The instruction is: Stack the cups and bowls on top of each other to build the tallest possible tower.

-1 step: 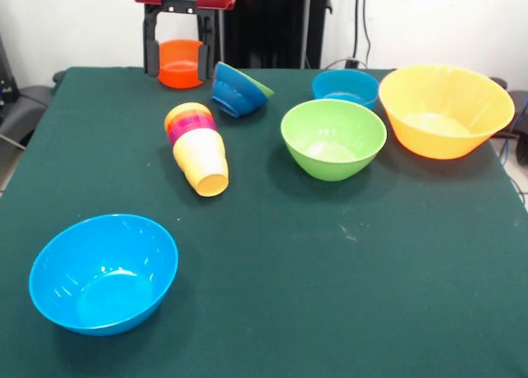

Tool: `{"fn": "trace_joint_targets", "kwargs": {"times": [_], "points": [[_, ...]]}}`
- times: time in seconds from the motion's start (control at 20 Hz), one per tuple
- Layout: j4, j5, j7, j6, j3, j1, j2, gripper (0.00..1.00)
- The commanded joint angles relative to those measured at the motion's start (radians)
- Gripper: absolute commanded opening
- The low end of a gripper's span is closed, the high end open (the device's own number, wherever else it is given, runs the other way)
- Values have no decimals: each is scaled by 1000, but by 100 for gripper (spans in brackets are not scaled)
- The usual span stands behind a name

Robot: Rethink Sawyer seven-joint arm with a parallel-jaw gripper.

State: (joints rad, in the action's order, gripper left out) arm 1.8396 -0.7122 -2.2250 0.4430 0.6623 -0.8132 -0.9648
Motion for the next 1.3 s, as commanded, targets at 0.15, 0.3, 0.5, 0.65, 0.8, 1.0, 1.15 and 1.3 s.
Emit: {"fn": "trace_joint_targets", "kwargs": {"times": [0.15,0.3,0.5,0.65,0.8,1.0,1.15,1.3], "points": [[35,160,161,303,7,10,-105,100],[14,262,212,490,10,9,-166,100],[-41,321,246,653,22,9,-197,100],[-45,318,242,651,33,7,-191,100],[5,287,213,555,37,3,-163,100],[90,217,178,419,26,-3,-134,100],[131,161,160,351,8,3,-109,100],[154,115,128,286,-12,13,-88,100]]}}
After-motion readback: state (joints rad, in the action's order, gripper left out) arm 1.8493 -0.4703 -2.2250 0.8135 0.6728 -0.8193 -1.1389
